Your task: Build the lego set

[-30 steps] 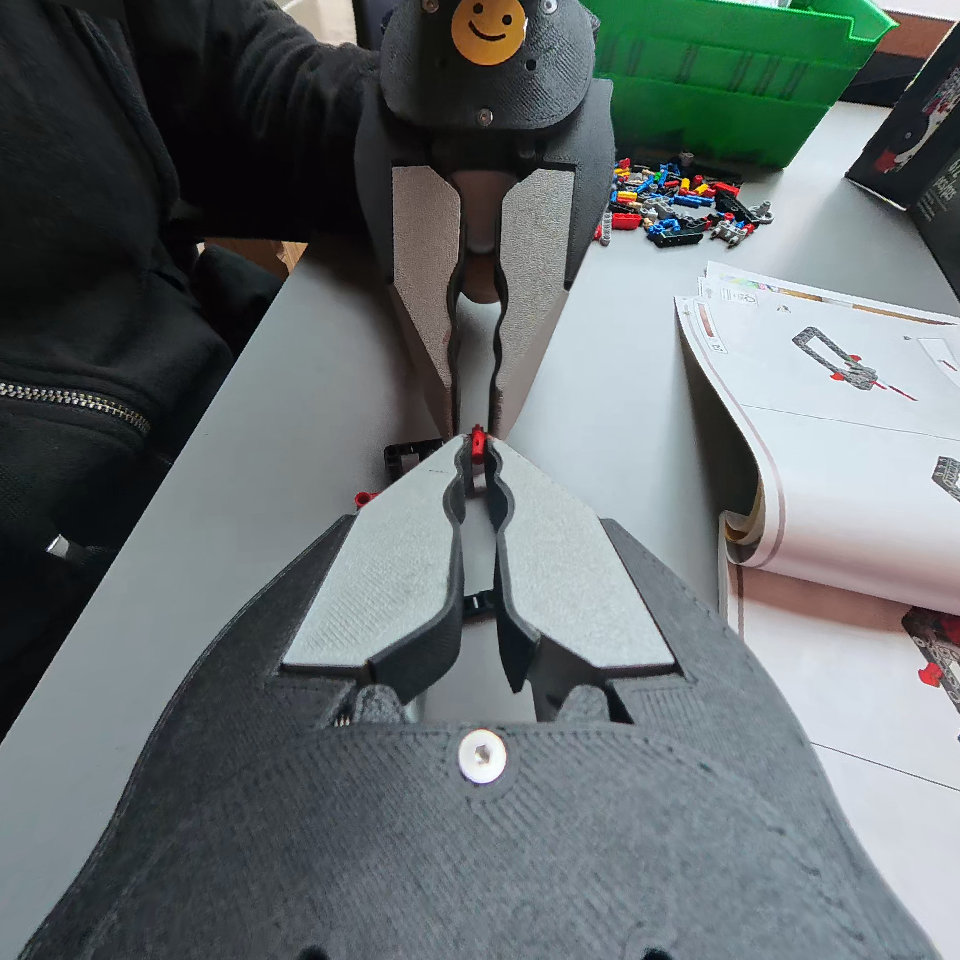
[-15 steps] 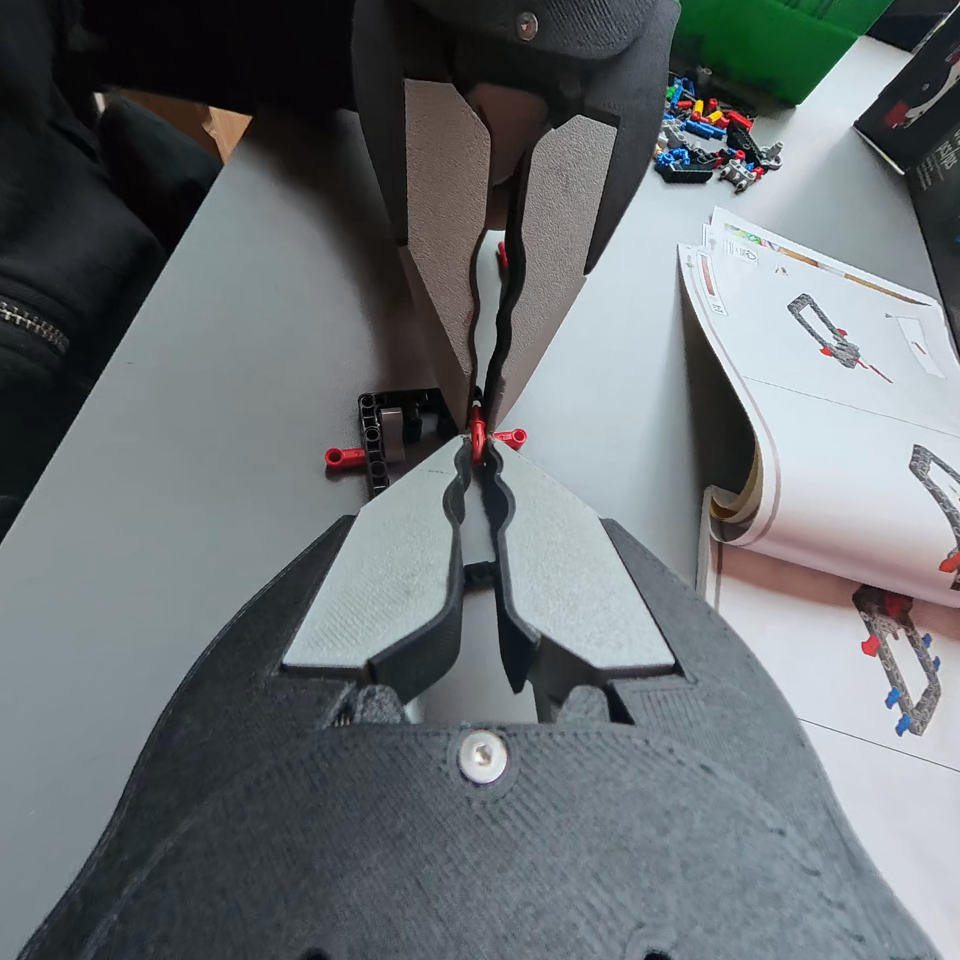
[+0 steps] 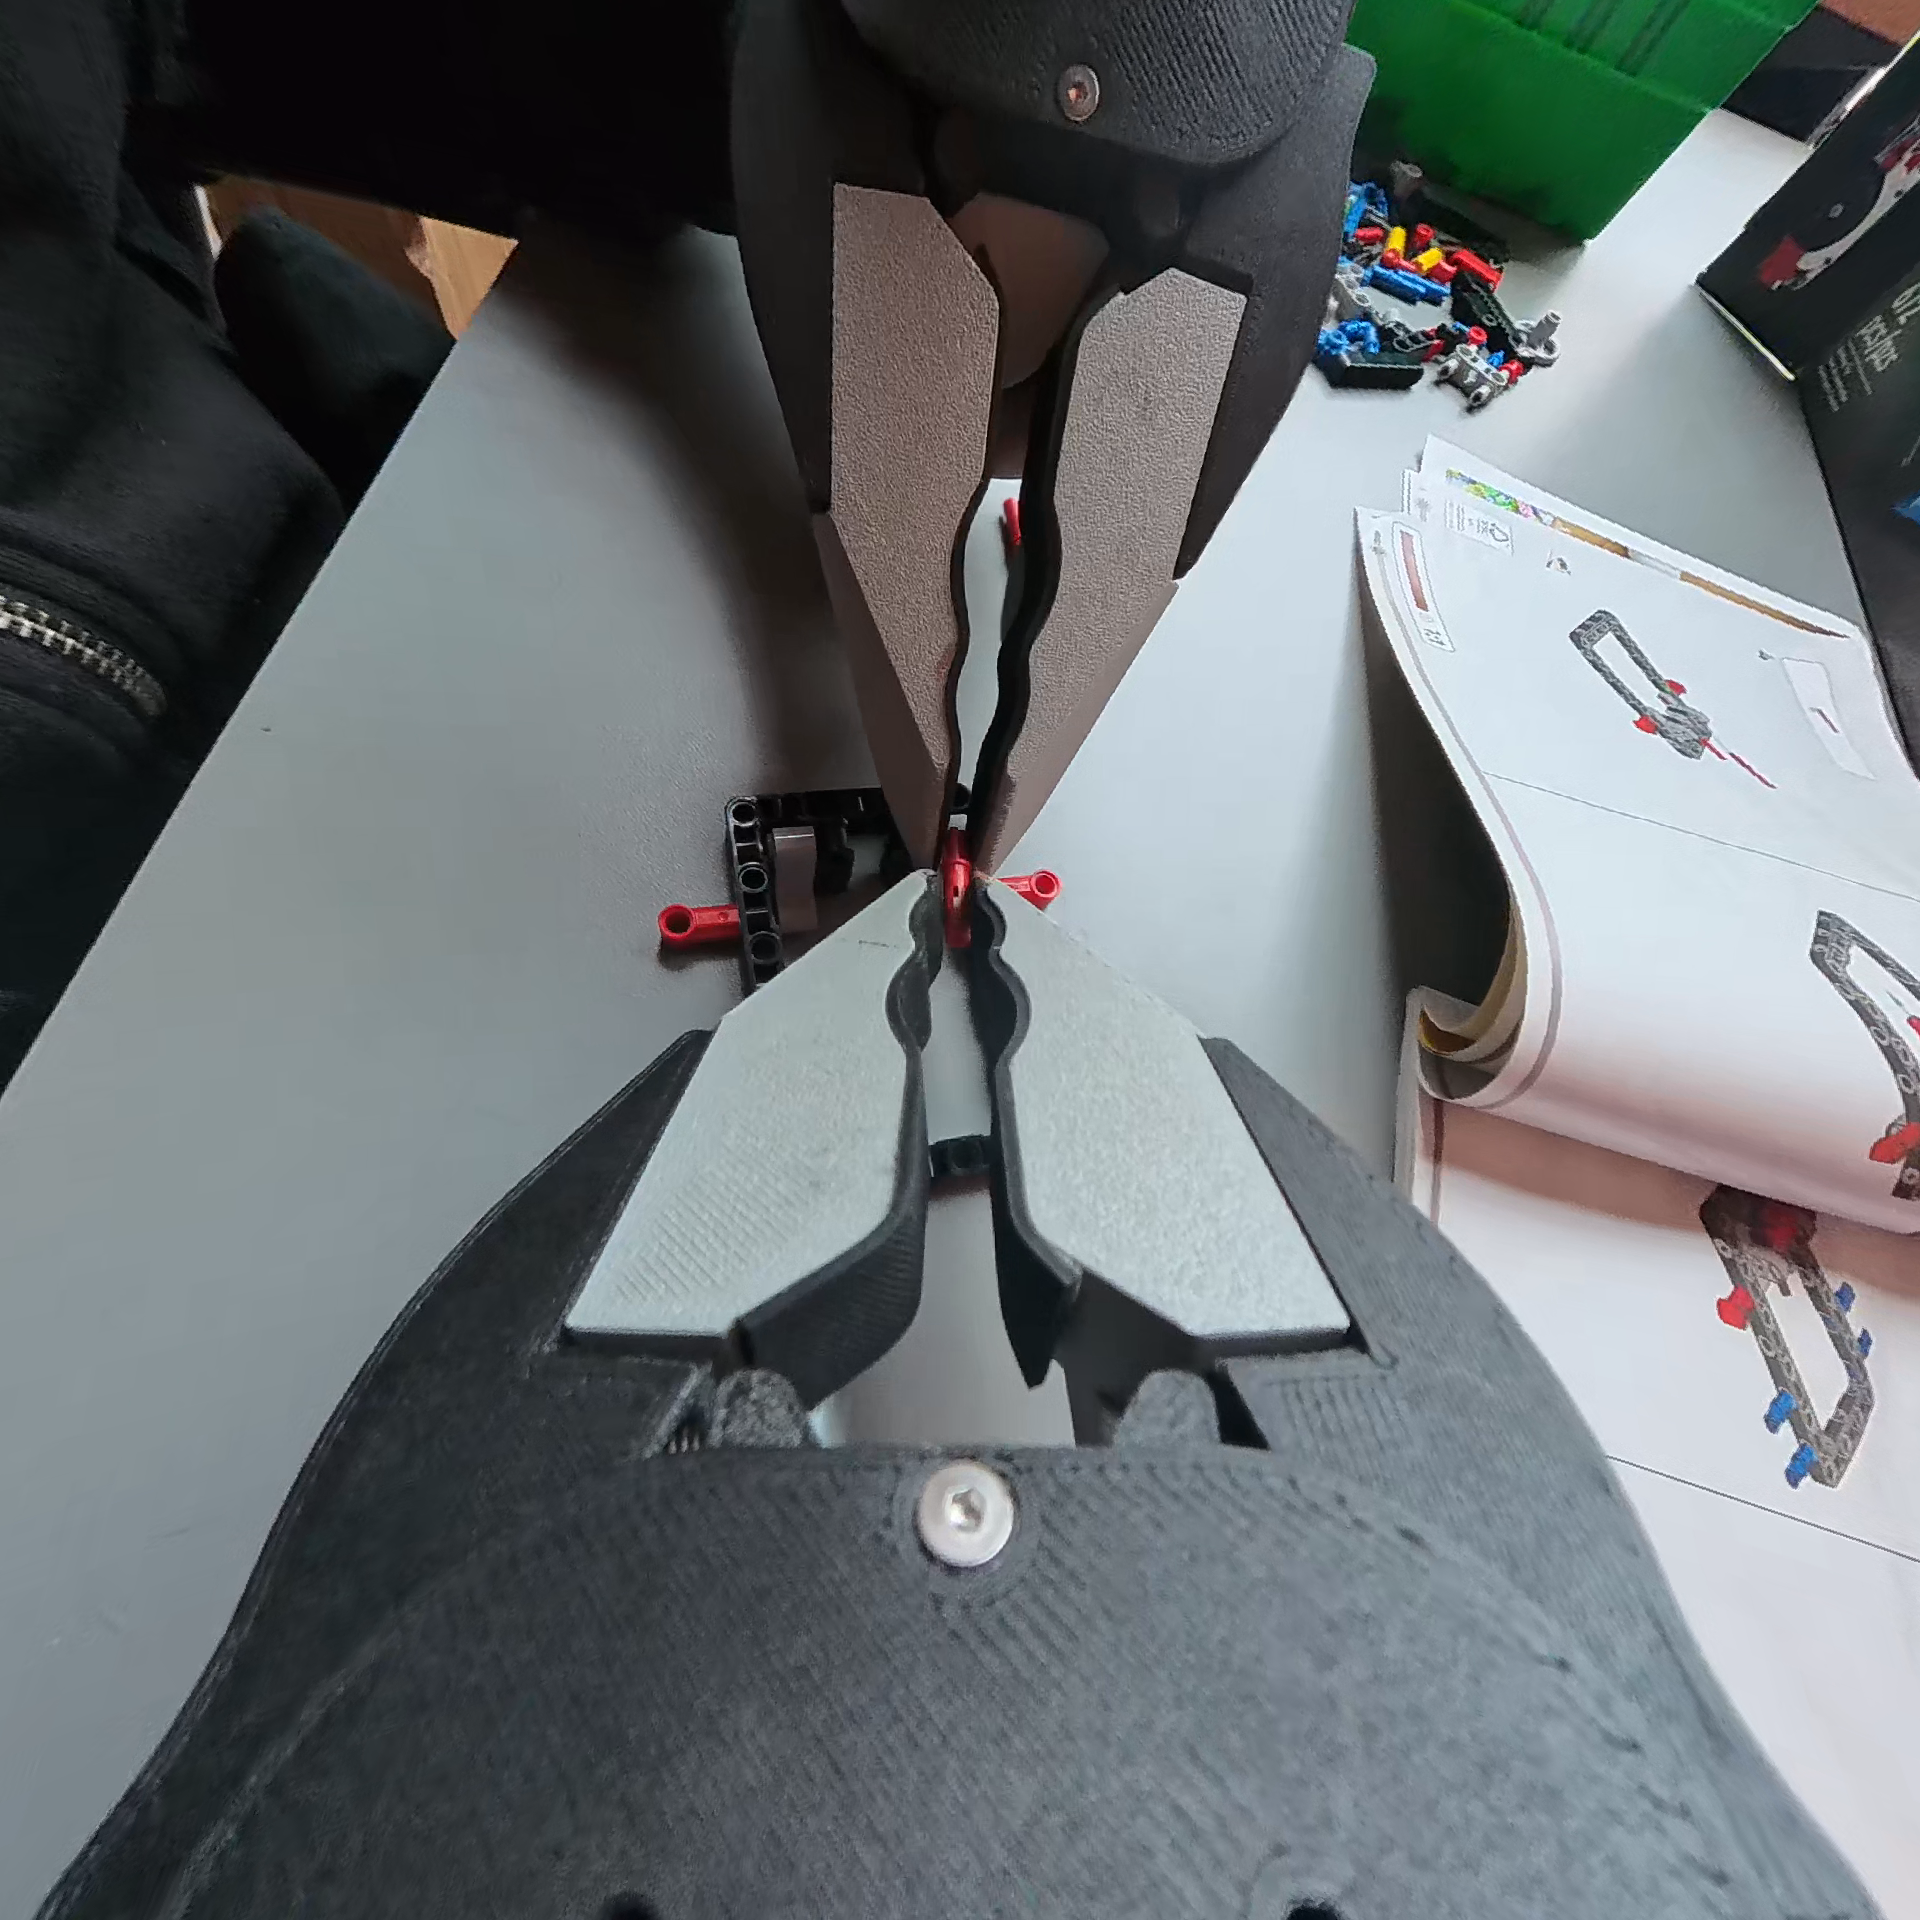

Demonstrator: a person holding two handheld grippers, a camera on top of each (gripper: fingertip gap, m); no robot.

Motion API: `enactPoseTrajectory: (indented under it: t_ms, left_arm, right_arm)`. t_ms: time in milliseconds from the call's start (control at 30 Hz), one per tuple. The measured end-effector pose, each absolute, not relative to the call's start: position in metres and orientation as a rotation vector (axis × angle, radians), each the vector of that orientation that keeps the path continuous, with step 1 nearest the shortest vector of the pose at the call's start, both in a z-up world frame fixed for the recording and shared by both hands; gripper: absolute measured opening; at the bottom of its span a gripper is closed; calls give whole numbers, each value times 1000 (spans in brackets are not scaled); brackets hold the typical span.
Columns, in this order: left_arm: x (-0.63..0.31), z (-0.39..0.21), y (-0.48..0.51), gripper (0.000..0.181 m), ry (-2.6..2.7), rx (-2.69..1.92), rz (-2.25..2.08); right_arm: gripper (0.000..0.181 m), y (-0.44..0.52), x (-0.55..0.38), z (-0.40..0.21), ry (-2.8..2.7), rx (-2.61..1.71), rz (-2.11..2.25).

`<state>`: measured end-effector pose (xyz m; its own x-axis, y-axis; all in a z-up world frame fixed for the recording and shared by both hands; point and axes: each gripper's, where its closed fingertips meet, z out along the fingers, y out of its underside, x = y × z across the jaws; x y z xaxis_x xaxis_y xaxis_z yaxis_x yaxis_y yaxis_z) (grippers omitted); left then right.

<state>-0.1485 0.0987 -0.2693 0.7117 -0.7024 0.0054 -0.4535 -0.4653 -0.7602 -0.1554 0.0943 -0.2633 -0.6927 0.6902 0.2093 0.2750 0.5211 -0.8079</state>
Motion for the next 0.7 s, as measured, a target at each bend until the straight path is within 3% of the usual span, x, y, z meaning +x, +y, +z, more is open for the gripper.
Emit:
enactPoseTrajectory:
  t_ms: [133,267,700]
  left_arm:
    - [-150,-265,100,3,845,-2126,-433]
    - [-156,-264,94,24,817,-2167,-484]
    - [-155,-285,90,22,878,-2191,-433]
  right_arm:
    - [1,96,-155,-262,-2248,-817,1107]
    - [1,101,-155,-263,-2252,-854,1114]
    - [1,95,-149,-272,-2332,-819,1063]
